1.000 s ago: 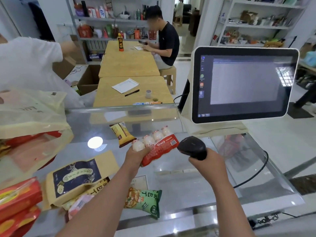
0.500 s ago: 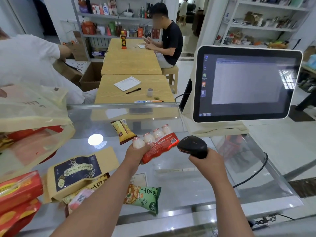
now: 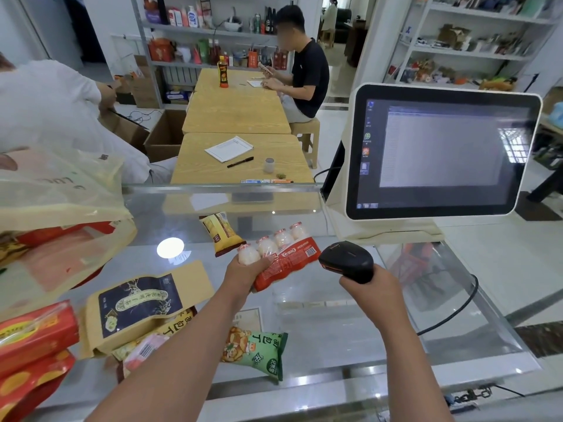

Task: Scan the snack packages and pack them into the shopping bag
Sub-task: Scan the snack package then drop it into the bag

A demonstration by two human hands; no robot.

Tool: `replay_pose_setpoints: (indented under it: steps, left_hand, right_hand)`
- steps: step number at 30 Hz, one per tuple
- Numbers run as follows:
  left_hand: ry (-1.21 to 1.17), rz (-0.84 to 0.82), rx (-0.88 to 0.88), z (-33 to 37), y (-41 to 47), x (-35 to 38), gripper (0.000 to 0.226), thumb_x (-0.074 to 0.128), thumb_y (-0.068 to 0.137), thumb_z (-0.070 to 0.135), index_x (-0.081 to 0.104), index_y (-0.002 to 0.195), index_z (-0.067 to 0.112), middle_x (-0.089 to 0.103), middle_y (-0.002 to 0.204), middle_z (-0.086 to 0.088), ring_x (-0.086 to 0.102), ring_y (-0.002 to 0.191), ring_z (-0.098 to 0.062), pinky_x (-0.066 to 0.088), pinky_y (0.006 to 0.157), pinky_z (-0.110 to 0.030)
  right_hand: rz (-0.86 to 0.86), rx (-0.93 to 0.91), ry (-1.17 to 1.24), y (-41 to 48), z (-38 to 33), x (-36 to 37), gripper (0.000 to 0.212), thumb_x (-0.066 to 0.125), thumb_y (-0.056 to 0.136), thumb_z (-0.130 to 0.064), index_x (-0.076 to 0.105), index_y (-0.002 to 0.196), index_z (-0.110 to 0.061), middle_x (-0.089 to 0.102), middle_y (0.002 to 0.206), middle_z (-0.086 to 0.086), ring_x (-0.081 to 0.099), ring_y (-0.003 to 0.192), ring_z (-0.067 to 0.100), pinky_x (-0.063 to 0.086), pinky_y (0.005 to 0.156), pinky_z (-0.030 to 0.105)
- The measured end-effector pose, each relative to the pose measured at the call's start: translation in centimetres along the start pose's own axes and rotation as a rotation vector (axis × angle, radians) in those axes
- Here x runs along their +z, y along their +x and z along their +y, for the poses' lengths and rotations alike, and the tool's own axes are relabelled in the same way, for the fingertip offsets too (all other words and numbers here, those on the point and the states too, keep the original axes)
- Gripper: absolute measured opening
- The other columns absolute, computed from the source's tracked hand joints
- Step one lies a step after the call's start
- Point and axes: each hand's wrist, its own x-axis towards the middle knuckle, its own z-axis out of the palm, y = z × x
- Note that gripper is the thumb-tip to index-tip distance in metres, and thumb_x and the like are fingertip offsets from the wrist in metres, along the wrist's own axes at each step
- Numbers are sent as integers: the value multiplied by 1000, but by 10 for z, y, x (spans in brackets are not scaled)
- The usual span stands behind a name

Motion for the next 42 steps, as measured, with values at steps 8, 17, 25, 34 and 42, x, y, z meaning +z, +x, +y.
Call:
replay_pose_setpoints:
  steps: [8,17,25,34,42]
  left_hand:
    - [-14,11,-4,1,0,1,51,74,82,26,48,125,22,66,112,-9,66,98,-25,57,81,-38]
    - [-9,6,-3,1,-2,1,51,73,83,26,47,127,23,65,115,-9,65,101,-25,57,79,-37]
    - [6,2,-8,1,-2,1,55,74,83,29,45,129,23,63,117,-8,64,103,-26,57,77,-35]
    - [4,5,-17,1,-1,1,56,74,82,28,45,129,21,64,117,-9,64,102,-26,55,69,-31]
    - [-15,20,-21,-1,1,0,58,76,80,26,47,130,20,65,115,-10,66,101,-27,57,76,-38]
  right_hand:
    - [4,7,29,0,2,1,22,70,76,-13,53,64,-19,51,57,-4,46,54,7,32,47,18]
    - [0,16,63,2,5,2,17,70,75,-13,55,67,-17,52,57,-4,46,54,8,33,47,19]
    - [-86,48,122,1,2,0,11,68,76,-11,59,71,-10,54,58,1,48,55,13,39,47,24]
    - [-117,44,132,2,2,-2,6,67,76,-9,62,76,-8,57,61,4,50,58,16,45,51,29]
    - [-138,45,117,1,5,-1,6,67,77,-11,62,78,-8,54,58,2,49,56,15,43,51,26]
